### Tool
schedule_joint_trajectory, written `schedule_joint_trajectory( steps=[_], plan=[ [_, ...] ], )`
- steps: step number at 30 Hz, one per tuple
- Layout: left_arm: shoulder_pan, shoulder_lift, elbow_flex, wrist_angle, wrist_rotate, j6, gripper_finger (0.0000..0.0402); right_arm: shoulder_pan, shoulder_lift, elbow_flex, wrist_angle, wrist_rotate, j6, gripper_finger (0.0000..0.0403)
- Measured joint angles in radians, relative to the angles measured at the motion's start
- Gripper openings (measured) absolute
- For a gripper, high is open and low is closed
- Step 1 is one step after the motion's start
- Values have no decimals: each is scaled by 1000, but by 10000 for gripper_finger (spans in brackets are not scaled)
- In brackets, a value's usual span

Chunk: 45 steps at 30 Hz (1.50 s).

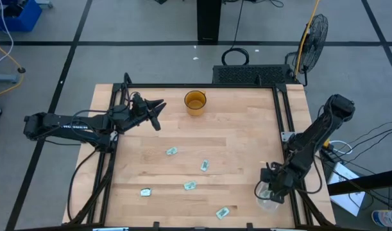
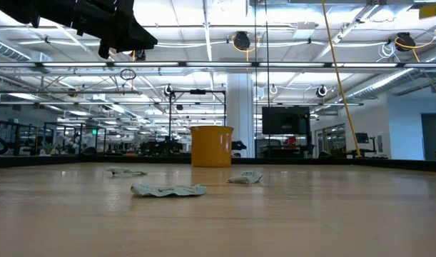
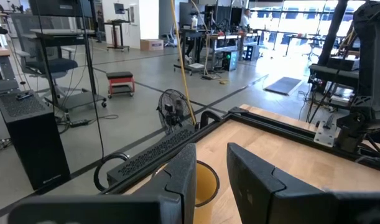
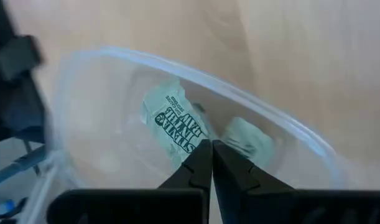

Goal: Pick and place Stevia / Truvia into bins
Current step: Put the stevia packet into the transparent bin

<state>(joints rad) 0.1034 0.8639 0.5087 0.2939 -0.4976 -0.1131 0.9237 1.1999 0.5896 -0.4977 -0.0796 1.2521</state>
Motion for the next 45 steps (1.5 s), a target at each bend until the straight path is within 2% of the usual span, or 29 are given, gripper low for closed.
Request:
schedule_joint_trajectory(
  steps=[7,13,16,20,25,28,31,35,40,42,45],
  plan=[
    [0,0,0,0,0,0,93,-1,0,-31,0,0,-38,42],
    [0,0,0,-15,9,-1,93,-1,-4,-32,3,-29,-2,77],
    [0,0,0,-43,70,-4,93,-1,-19,-32,4,-55,19,85],
    [-4,1,0,-111,222,-47,93,-1,-85,-32,25,-89,56,84],
    [-38,55,1,-244,291,-168,93,-1,-221,-32,23,12,2,75],
    [-62,104,1,-341,339,-229,93,-1,-309,-32,23,127,-123,71],
    [-91,166,1,-440,351,-325,93,-1,-384,-32,23,302,-349,71],
    [-121,262,1,-534,383,-467,93,-1,-446,-32,25,636,-656,71],
    [-151,382,1,-505,431,-589,93,-2,-460,-32,86,1091,-947,71],
    [-160,422,1,-500,430,-606,93,-7,-460,-32,105,1192,-1012,71],
    [-171,466,1,-468,433,-627,93,-29,-460,-32,112,1203,-1052,71]
  ],
)
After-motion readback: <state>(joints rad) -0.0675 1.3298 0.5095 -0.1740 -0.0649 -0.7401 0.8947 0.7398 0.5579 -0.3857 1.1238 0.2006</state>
